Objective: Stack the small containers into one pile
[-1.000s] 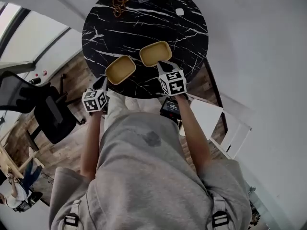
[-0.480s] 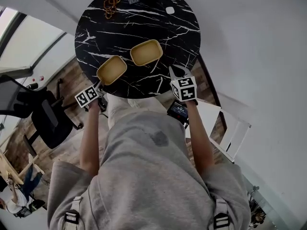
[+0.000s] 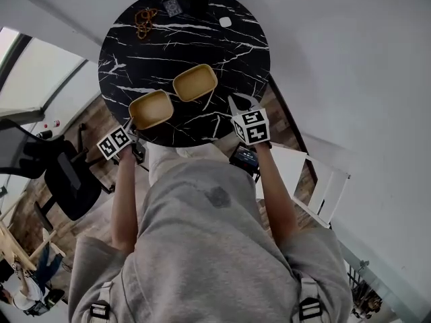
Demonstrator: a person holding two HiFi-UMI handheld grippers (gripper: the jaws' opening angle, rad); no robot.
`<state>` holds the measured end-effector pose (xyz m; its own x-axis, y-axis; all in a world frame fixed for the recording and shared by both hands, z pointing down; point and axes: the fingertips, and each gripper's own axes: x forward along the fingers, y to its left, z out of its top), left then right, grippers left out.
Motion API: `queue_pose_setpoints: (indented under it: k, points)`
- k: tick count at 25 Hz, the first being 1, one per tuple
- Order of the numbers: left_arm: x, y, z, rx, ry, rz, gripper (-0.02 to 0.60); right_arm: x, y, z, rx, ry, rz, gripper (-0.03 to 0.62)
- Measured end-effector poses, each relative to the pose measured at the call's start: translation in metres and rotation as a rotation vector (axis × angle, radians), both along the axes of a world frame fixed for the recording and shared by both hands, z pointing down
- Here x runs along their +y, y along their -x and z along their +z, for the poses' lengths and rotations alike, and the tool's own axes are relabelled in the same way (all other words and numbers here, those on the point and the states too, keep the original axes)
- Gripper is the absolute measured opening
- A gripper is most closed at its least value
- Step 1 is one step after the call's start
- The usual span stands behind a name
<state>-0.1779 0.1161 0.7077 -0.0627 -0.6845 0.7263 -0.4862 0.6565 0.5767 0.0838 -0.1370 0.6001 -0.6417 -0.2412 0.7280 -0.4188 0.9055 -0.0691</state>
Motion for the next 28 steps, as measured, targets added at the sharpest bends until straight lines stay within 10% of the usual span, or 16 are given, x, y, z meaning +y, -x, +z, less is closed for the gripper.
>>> queue_pose_setpoints:
  k: [8, 12, 28]
  points:
    - [-0.111, -0.050, -0.117, -0.161, -0.223, 0.170, 0.015, 0.011, 0.056, -0.060, -0.319, 0.237, -0.072, 0.114]
    - [-0.143, -0.078, -0.147, -0.168, -0.289, 0.213, 0.015, -0.001, 0.053, -0.076, -0.349, 0.199, -0.034, 0.094]
    - [-0.141, -0.064, -0.152, -0.235, -0.254, 0.184, 0.015, 0.009, 0.052, -0.084, -0.402, 0.277, -0.067, 0.096]
